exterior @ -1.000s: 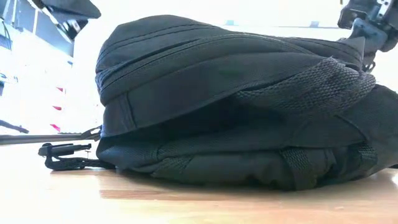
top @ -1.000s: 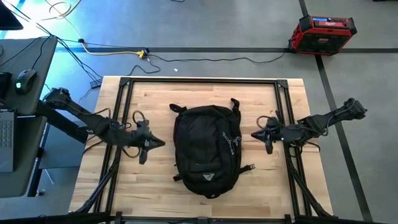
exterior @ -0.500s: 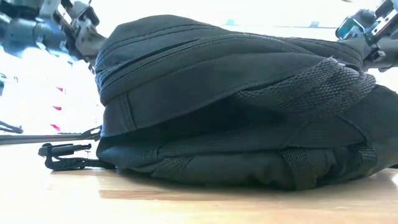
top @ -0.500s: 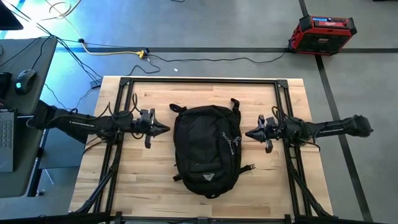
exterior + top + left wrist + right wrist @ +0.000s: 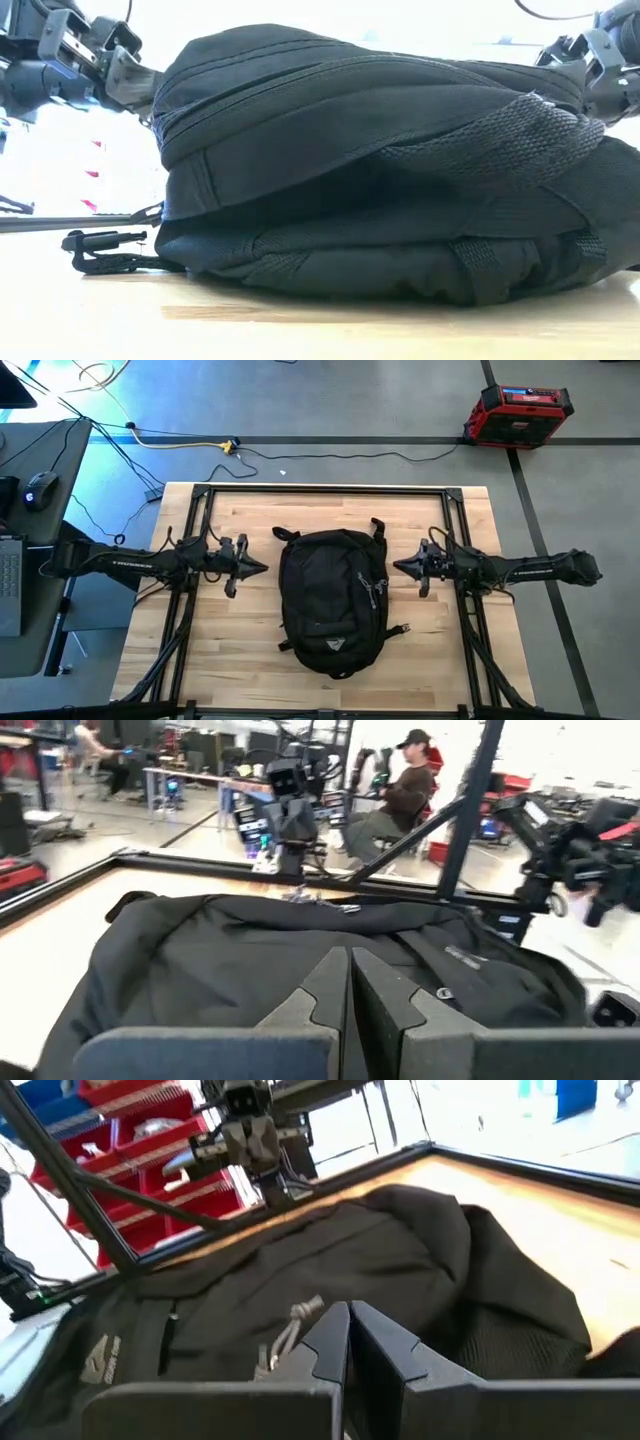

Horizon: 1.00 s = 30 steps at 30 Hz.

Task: Unpack backpack
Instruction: Return to Home Position

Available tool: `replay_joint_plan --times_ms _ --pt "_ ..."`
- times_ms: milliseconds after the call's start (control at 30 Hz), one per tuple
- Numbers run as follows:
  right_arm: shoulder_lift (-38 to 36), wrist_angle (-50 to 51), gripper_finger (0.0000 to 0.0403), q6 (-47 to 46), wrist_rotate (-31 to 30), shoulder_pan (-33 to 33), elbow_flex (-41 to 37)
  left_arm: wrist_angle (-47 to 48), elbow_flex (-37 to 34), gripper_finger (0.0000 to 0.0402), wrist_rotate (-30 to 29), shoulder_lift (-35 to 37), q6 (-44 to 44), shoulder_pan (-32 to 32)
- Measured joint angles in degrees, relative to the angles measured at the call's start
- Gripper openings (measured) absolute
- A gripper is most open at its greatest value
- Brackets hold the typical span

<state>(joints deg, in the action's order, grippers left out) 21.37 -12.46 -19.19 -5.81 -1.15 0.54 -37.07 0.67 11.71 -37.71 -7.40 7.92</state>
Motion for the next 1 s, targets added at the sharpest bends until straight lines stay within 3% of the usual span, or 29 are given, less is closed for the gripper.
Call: replay_joint_plan --times_ms 433,567,833,1000 --pt "-0.22 1.32 0.0 -0.25 0.01 0.16 -0.02 4.42 0.02 0.0 -3.8 0.13 0.14 -0.24" --pt "-3.63 3.37 0.0 -0.01 0.1 0.82 -0.02 8.76 0.11 0.0 -4.01 5.93 0.11 -1.9" --pt "-16.96 10.63 0.0 -0.23 0.23 1.59 -0.04 20.86 0.02 0.0 -3.99 24.17 0.1 -5.63" --pt "-21.25 8.51 0.0 -0.06 0.25 0.9 -0.04 23.07 0.02 0.0 -3.99 33.73 0.09 -6.51"
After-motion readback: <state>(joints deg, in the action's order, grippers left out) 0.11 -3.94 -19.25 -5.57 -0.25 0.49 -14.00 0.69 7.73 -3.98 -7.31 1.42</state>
